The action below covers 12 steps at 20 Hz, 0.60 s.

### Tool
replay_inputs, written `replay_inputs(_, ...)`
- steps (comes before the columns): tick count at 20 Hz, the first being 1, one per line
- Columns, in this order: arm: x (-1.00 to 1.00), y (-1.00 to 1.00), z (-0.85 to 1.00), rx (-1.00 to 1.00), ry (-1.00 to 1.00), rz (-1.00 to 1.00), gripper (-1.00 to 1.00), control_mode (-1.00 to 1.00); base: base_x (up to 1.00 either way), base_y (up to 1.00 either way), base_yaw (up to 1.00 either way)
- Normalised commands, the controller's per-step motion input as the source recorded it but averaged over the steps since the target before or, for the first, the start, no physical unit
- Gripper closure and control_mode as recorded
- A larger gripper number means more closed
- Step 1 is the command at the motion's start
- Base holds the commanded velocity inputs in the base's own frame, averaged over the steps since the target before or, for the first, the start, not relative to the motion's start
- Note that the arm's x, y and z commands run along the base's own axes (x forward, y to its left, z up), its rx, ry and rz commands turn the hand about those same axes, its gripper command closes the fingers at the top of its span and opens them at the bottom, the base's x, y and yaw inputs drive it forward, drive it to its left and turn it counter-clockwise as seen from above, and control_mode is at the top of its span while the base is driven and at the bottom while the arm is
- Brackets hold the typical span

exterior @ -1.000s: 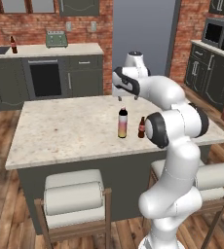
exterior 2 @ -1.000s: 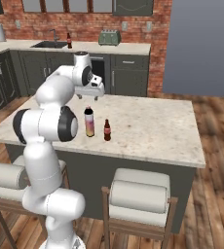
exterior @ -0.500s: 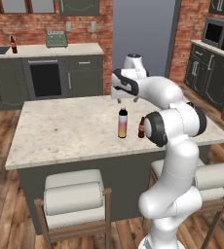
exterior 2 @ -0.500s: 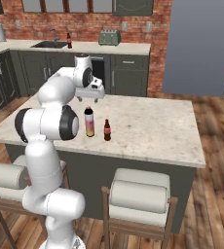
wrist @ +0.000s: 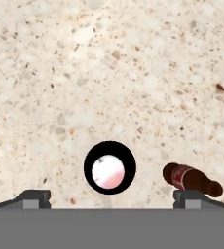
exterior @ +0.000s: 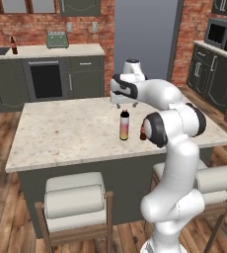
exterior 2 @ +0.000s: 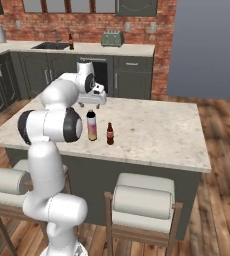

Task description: Place the large bottle from the dining counter next to the other large bottle outside the sink, and place the small bottle from the dining counter next to the other small bottle inside the sink.

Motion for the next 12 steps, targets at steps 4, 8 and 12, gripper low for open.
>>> replay_inputs(4, 0.20, 0.00, 0.00, 0.00, 0.11, 0.00, -1.00, -1.00, 0.00, 0.00, 0.00)
replay_inputs(8, 0.02, 0.00, -0.04, 0.00, 0.09, 0.00, -1.00, -1.00, 0.00, 0.00, 0.00)
replay_inputs(12, 0.03, 0.00, -0.09, 0.00, 0.07, 0.00, -1.00, -1.00, 0.00, 0.00, 0.00)
